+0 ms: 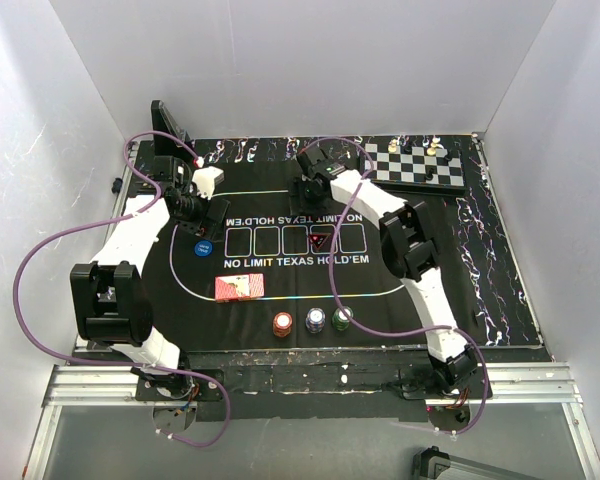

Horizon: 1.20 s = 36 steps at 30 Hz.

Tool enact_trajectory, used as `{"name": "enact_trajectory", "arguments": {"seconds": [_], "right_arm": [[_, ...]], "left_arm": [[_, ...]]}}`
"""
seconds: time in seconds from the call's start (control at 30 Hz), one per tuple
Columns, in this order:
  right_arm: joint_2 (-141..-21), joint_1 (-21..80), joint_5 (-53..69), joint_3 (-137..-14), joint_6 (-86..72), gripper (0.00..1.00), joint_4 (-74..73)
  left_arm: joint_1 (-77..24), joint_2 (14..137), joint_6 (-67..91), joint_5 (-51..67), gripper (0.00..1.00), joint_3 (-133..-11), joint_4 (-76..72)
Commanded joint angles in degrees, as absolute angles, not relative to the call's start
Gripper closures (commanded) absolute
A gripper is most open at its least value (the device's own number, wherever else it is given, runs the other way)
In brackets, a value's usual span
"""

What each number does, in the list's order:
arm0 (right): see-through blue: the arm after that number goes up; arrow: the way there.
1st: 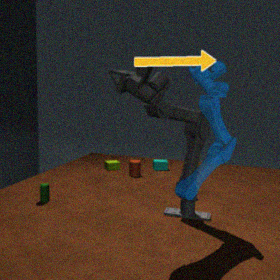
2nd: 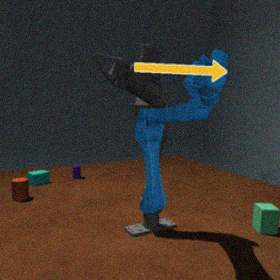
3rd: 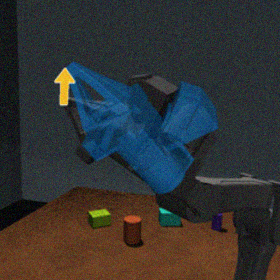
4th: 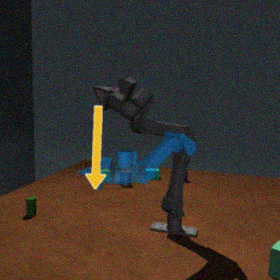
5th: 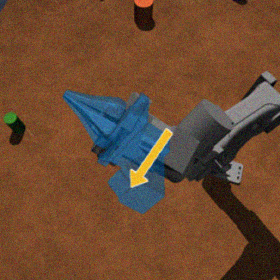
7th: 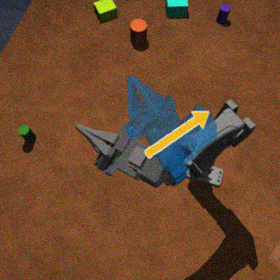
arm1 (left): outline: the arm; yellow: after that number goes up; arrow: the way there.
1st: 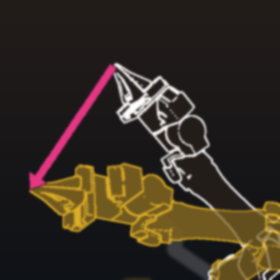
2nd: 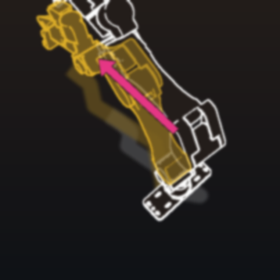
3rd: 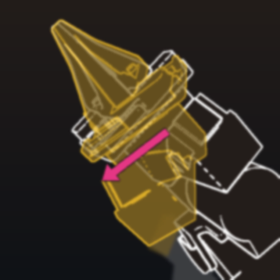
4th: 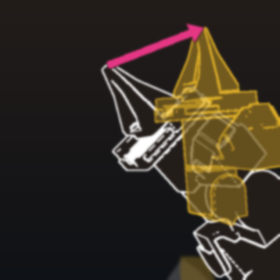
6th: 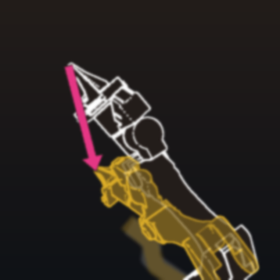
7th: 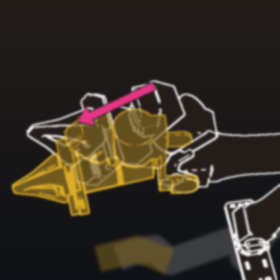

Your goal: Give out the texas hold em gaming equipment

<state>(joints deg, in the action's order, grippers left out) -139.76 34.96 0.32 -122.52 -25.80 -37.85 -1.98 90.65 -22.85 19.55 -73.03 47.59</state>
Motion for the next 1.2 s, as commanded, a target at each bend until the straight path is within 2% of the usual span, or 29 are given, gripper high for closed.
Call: {"name": "enact_trajectory", "arguments": {"seconds": [0.0,0.13,0.27,0.37,0.47,0.57,0.8,1.0,1.17], "right_arm": [[-130.97,36.12,-3.51,-109.89,-19.09,0.21,-35.87],[-126.92,39.1,-7.29,-101.8,-14.51,0.18,-34.81],[-126.04,40.61,-10.8,-99.06,-12.83,0.2,-35.94],[-125.6,40.69,-12.3,-97.22,-13.1,0.29,-37.09],[-123.23,40.69,-13.79,-92.48,-13.71,0.42,-35.86],[-120.86,40.69,-16.51,-87.47,-14.94,0.59,-35.42],[-112.6,39.73,-23.98,-73.14,-21.52,0.64,-37.34],[-103.2,38.67,-24.08,-61.54,-29.26,0.68,-39.72],[-96.78,38.23,-23.55,-57.22,-33.92,0.68,-44.11]], "left_arm": [[-1.58,87.63,-22.24,20.21,0.04,-73.83,47.9],[-1.58,86.75,-22.06,20.65,0.03,-73.92,48.95],[-1.67,85.78,-21.8,20.83,0.03,-74.18,50.1],[-1.67,84.56,-21.62,20.83,0.0,-73.83,50.45],[-1.67,83.76,-21.62,20.74,0.0,-73.83,50.8],[-1.58,83.15,-21.53,20.83,0.0,-73.83,51.33],[-1.67,81.39,-21.97,20.83,0.0,-73.3,52.12],[-1.58,80.95,-24.08,20.83,0.0,-71.46,53.08],[-1.67,80.51,-26.71,20.3,0.0,-70.93,55.46]]}}
